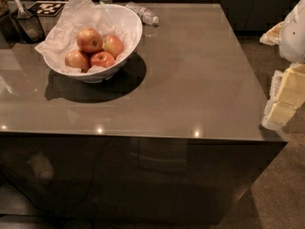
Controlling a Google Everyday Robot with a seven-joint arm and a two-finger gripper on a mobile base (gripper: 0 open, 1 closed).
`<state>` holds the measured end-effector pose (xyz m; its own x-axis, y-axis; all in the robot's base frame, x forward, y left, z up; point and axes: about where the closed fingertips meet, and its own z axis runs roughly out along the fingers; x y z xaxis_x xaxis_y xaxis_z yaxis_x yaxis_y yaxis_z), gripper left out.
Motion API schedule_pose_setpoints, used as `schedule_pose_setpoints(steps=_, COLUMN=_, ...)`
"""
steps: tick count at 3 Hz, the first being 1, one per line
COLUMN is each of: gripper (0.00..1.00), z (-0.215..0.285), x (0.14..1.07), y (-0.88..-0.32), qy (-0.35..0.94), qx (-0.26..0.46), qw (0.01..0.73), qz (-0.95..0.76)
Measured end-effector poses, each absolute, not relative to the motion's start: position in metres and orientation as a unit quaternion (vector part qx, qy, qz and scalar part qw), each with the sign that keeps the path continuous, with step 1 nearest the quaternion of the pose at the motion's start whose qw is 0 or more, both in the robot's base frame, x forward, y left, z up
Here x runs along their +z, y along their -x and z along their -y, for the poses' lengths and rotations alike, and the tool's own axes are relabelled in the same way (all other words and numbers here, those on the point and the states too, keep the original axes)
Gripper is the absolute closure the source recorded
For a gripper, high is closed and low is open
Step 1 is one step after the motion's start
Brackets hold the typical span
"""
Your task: Pick apple from white bowl
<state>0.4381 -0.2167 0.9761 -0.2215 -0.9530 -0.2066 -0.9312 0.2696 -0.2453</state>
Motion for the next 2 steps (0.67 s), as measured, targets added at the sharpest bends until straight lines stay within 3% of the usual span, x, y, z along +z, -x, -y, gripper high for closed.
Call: schedule_pose_setpoints(steps=2, gripper=0.0, z=0.2115, x=0.9807, y=-0.4417, qy=0.599, qx=-0.028, qw=0.163, qz=-0.784)
